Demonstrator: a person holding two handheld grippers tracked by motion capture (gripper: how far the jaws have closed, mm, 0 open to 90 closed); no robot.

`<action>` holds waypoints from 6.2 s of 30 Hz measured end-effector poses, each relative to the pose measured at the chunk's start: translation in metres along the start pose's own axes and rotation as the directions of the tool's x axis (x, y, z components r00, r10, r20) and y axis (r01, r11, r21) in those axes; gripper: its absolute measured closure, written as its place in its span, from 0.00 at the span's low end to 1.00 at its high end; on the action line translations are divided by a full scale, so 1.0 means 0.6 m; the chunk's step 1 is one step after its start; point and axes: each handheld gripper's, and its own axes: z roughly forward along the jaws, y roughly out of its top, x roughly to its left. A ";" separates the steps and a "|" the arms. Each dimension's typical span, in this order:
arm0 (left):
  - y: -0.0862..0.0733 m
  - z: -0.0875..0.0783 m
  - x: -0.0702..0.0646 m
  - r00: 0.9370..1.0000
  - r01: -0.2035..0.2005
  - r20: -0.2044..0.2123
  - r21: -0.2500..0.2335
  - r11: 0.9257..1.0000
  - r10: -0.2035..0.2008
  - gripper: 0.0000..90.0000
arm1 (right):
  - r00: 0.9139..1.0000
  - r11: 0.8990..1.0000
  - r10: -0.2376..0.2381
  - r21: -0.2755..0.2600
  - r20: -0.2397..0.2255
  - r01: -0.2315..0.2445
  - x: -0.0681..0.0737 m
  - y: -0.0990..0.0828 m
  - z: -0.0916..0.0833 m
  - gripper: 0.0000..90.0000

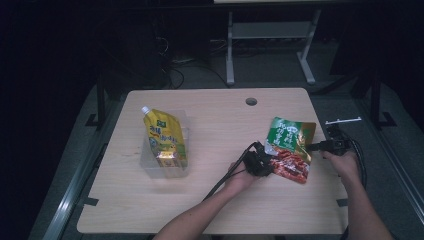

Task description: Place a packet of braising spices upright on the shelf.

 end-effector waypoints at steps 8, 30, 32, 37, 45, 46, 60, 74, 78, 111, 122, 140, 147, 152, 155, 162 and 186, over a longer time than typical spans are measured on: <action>0.000 -0.002 -0.001 1.000 0.001 -0.002 0.000 1.000 -0.001 0.76 | 0.999 0.999 -0.039 -0.001 0.018 0.039 0.016 0.000 -0.012 1.00; -0.019 -0.063 0.000 1.000 0.016 -0.009 -0.063 0.998 -0.017 0.60 | 0.983 0.978 -0.181 -0.100 0.005 0.181 0.121 0.024 -0.071 1.00; -0.020 -0.067 0.000 1.000 0.009 -0.012 -0.063 0.998 -0.010 0.59 | 0.981 0.975 -0.196 -0.108 0.007 0.195 0.128 0.025 -0.074 1.00; -0.028 -0.086 -0.005 1.000 0.008 -0.012 -0.083 0.996 -0.009 0.58 | 0.971 0.963 -0.238 -0.132 0.003 0.236 0.160 0.028 -0.090 1.00; -0.045 -0.110 -0.008 1.000 0.003 -0.017 -0.096 0.995 -0.005 0.57 | 0.955 0.943 -0.296 -0.157 -0.004 0.292 0.206 0.031 -0.104 1.00; -0.048 -0.112 -0.009 1.000 0.004 -0.017 -0.097 0.995 -0.006 0.57 | 0.952 0.940 -0.307 -0.159 -0.004 0.302 0.212 0.032 -0.105 1.00; -0.074 -0.144 -0.007 0.999 0.010 -0.041 -0.142 0.990 -0.016 0.50 | 0.918 0.904 -0.396 -0.178 -0.008 0.388 0.290 0.053 -0.118 1.00; -0.085 -0.155 -0.006 0.999 0.013 -0.042 -0.140 0.990 -0.019 0.49 | 0.903 0.885 -0.429 -0.194 0.014 0.424 0.325 0.076 -0.113 1.00; -0.087 -0.156 -0.005 0.999 0.011 -0.045 -0.142 0.990 -0.018 0.48 | 0.902 0.882 -0.431 -0.202 0.017 0.426 0.331 0.078 -0.117 1.00; -0.142 -0.206 -0.002 0.998 0.035 -0.045 -0.173 0.984 -0.043 0.44 | 0.849 0.830 -0.527 -0.238 -0.035 0.505 0.461 0.140 -0.090 1.00; -0.164 -0.223 -0.005 0.999 0.035 -0.031 -0.151 0.988 -0.040 0.43 | 0.817 0.799 -0.574 -0.261 -0.061 0.541 0.520 0.175 -0.069 1.00; -0.191 -0.238 -0.001 0.998 0.053 -0.013 -0.155 0.986 -0.056 0.40 | 0.774 0.761 -0.626 -0.293 -0.097 0.579 0.618 0.230 -0.026 1.00; -0.197 -0.241 0.001 0.997 0.066 -0.015 -0.169 0.983 -0.070 0.40 | 0.759 0.752 -0.640 -0.293 -0.116 0.590 0.663 0.249 0.012 1.00; -0.203 -0.238 -0.003 0.998 0.066 -0.003 -0.162 0.984 -0.068 0.40 | 0.752 0.748 -0.647 -0.298 -0.127 0.593 0.682 0.260 0.040 1.00; -0.205 -0.238 -0.007 0.998 0.062 -0.002 -0.166 0.984 -0.063 0.40 | 0.756 0.756 -0.640 -0.291 -0.137 0.587 0.695 0.267 0.067 1.00; -0.206 -0.243 -0.002 0.998 0.061 -0.010 -0.175 0.983 -0.064 0.40 | 0.754 0.758 -0.639 -0.290 -0.151 0.584 0.713 0.276 0.121 1.00; -0.204 -0.241 -0.007 0.998 0.060 -0.008 -0.171 0.983 -0.062 0.39 | 0.816 0.804 -0.555 -0.358 -0.161 0.476 0.664 0.223 0.226 1.00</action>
